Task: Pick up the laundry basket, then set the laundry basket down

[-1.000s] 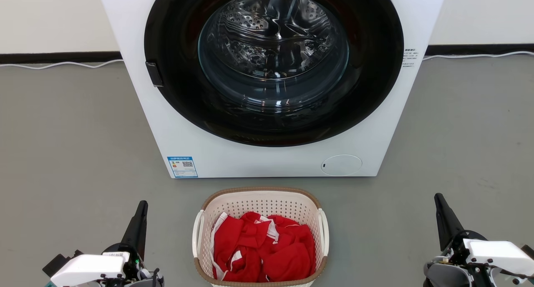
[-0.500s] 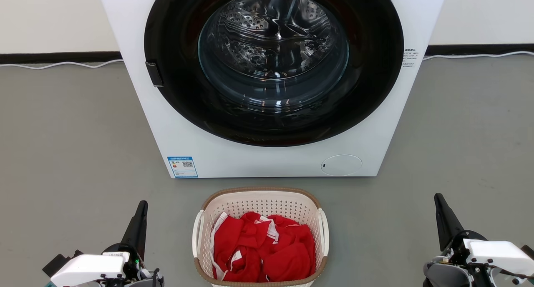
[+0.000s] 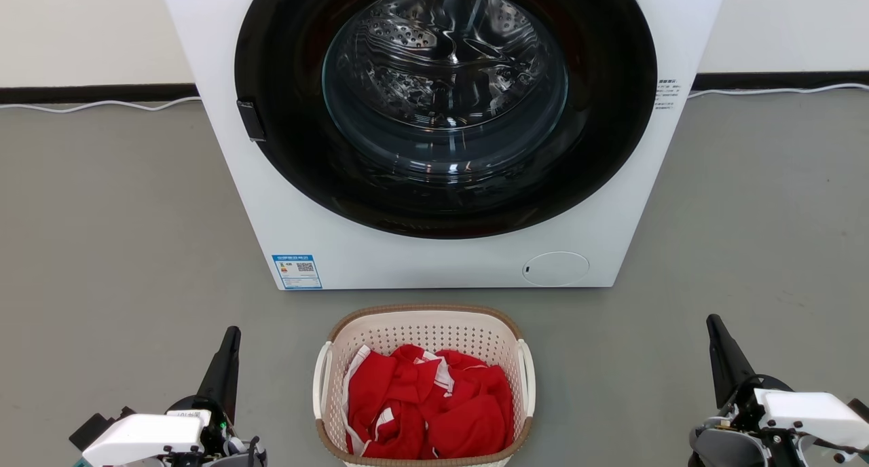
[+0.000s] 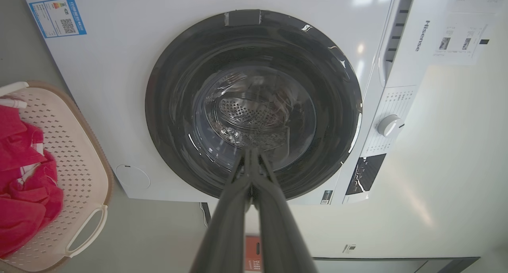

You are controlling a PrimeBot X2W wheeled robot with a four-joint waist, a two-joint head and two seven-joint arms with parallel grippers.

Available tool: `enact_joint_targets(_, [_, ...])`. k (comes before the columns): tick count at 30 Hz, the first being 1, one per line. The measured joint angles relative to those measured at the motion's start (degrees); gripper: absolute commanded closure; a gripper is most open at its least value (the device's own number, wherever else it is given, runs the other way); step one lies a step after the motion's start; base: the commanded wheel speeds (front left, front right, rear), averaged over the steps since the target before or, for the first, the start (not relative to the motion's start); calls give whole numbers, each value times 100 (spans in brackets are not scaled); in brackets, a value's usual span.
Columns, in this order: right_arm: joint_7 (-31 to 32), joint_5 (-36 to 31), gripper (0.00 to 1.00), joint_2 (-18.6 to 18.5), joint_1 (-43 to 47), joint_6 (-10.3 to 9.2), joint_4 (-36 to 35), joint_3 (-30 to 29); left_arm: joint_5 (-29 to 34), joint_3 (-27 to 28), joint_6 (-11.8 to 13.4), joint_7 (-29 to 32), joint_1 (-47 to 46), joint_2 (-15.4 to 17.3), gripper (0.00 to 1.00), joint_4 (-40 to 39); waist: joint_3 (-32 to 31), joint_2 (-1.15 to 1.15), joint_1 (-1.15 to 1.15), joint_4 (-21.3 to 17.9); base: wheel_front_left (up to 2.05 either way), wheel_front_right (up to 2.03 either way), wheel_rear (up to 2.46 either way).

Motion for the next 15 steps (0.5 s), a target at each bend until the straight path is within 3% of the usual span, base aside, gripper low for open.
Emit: enact_joint_targets(15, [1,-9,100,11,0,0,0,-16,0,0,0,0,0,0,100,0,0,0,0,0,0,0,0])
